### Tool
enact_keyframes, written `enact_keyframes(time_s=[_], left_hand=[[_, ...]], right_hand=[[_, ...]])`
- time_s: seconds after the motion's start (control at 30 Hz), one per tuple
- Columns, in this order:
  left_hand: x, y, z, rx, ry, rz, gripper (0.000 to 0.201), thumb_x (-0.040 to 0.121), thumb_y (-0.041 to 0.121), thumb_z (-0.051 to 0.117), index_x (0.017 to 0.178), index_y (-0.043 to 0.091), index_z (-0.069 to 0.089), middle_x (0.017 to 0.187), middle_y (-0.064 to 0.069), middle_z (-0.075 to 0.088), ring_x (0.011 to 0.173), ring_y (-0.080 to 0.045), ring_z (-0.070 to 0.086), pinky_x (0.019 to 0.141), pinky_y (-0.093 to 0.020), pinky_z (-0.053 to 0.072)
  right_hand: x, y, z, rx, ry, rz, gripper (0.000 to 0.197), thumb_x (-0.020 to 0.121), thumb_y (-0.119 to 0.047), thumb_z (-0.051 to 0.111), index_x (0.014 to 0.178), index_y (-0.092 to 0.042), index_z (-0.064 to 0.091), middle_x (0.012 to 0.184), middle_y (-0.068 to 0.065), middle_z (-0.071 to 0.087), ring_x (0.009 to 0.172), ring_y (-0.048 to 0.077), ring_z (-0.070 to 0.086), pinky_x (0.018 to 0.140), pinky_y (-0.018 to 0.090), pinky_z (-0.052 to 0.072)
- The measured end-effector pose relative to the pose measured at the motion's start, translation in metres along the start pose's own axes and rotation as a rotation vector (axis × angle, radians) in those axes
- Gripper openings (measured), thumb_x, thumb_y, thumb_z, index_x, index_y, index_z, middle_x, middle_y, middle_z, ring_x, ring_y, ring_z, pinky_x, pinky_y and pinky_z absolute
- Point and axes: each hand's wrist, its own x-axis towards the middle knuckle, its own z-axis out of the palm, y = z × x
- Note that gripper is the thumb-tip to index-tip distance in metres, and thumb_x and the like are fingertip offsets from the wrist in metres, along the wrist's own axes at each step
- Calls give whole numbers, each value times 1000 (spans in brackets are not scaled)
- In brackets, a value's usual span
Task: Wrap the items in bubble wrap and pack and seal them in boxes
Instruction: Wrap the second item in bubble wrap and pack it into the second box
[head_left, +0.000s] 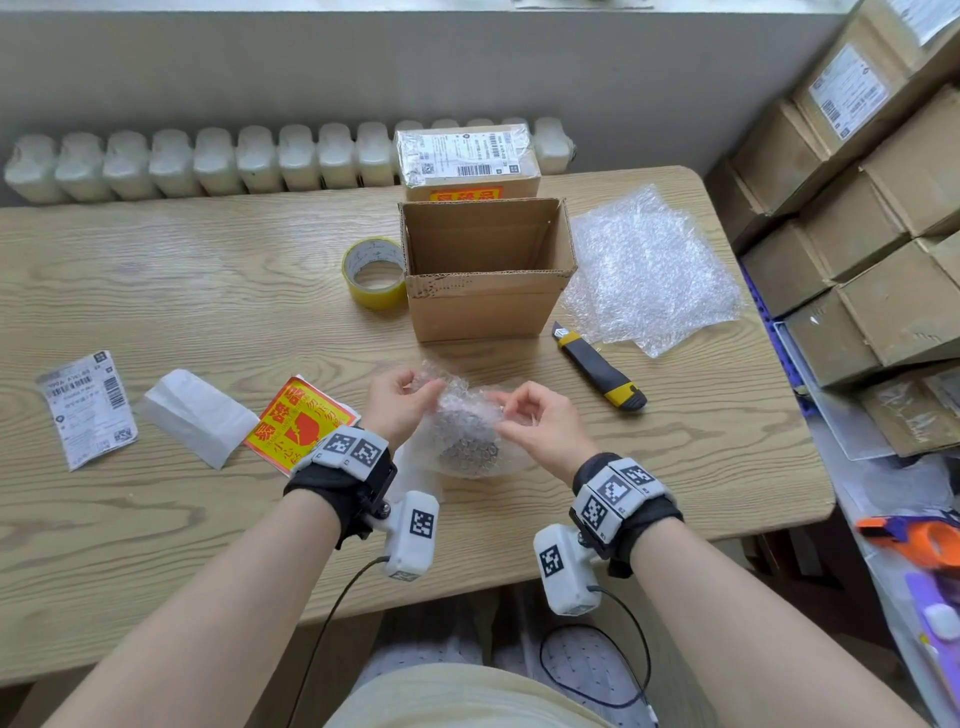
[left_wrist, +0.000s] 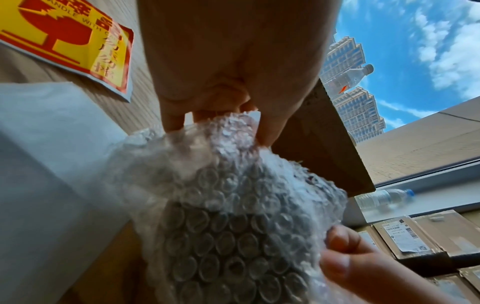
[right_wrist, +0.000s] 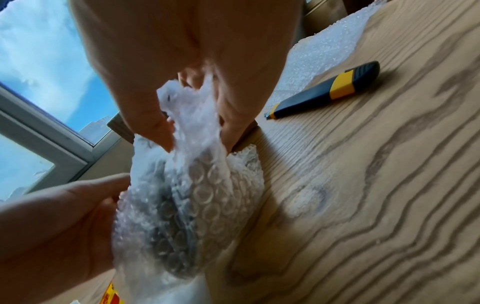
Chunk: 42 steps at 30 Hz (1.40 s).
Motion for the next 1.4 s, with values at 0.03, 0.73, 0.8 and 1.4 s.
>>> enact_keyframes(time_s=[0.03,0.73,0.8,1.4], left_hand=[[0,-2,0,25,13,-19,26,83,11,67,60,15,55,54,0,54,55,-16,50,62,-30,42],[-60,-13,-2,322,-87,60,34,85,46,62,113,25,63,112,12,60,109,-4,49,90,-21,34],[-61,-18,0,347,-133,85,42,83,45,66,119,25,59,117,13,56,113,-2,47,95,-21,35],[-11,17,3,622,-557,148,56,70,40,62,119,61,47,155,0,23,143,-14,20,115,-41,24]], right_hand=[[-1,2,0,46,-12,2,32,76,21,55,76,-10,48,103,6,65,102,4,63,94,19,48],[-13,16,3,-331,7,104,82,65,-18,85,135,-23,44,136,-2,40,125,12,41,107,32,37],[-14,20,2,-257,-26,159,94,64,-16,86,143,-22,35,136,-3,40,127,14,41,106,31,37],[-18,26,14,-122,235,168,62,64,-26,86,106,-21,41,89,-8,54,79,6,55,63,17,44]])
